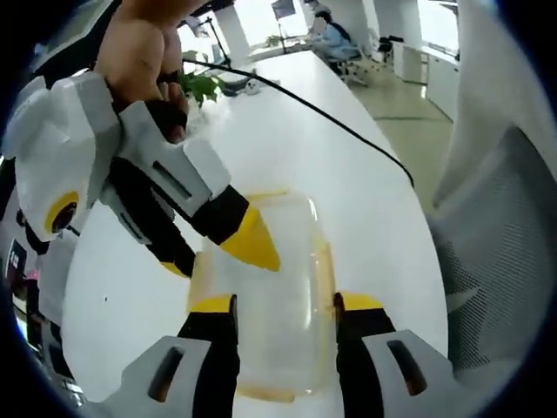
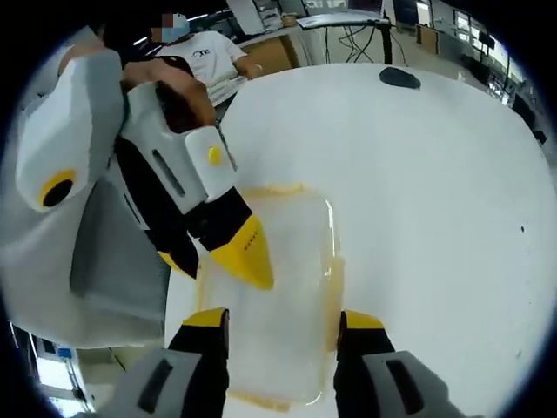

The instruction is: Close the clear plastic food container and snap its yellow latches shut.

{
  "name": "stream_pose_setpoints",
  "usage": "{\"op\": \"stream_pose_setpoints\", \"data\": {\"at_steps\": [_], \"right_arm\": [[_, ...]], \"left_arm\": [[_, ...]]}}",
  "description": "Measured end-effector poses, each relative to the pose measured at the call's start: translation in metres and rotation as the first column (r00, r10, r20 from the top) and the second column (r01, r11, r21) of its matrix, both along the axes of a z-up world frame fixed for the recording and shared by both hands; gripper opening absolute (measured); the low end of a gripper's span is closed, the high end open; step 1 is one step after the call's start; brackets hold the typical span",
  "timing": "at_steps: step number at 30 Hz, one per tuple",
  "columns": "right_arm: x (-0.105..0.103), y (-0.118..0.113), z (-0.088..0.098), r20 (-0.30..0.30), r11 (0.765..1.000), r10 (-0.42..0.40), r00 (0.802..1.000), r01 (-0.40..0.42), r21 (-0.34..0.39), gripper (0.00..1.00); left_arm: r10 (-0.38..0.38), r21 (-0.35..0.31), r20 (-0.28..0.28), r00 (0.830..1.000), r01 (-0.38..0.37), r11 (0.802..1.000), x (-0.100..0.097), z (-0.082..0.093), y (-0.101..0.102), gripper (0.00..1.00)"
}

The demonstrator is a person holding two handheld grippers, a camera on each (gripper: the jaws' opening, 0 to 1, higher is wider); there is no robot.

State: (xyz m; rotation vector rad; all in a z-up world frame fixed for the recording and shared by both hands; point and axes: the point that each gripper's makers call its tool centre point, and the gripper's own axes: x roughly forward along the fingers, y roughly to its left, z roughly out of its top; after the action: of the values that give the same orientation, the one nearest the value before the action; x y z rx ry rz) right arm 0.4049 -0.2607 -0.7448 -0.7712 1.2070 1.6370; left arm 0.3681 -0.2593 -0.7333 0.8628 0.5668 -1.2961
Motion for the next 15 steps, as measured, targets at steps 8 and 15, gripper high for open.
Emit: {"op": "stream_pose_setpoints", "data": {"at_steps": [8, 15], "right_arm": [[0.0006, -0.0015, 0.0001, -0.006, 1.000, 0.012, 1.000, -0.012, -0.020, 0.43], [0.0009, -0.0016, -0.0015, 0.028, 1.000, 0.000, 1.000, 0.001, -0.030, 0.44]], "left_arm": [[0.009, 0.020, 0.037, 0.999, -0.010, 1.000, -0.0019, -0.0027, -0.0024, 0.41], [0.015, 0.049, 0.140, 0.990, -0.022, 0.999, -0.0009, -0.0028, -0.0023, 0.38]]}}
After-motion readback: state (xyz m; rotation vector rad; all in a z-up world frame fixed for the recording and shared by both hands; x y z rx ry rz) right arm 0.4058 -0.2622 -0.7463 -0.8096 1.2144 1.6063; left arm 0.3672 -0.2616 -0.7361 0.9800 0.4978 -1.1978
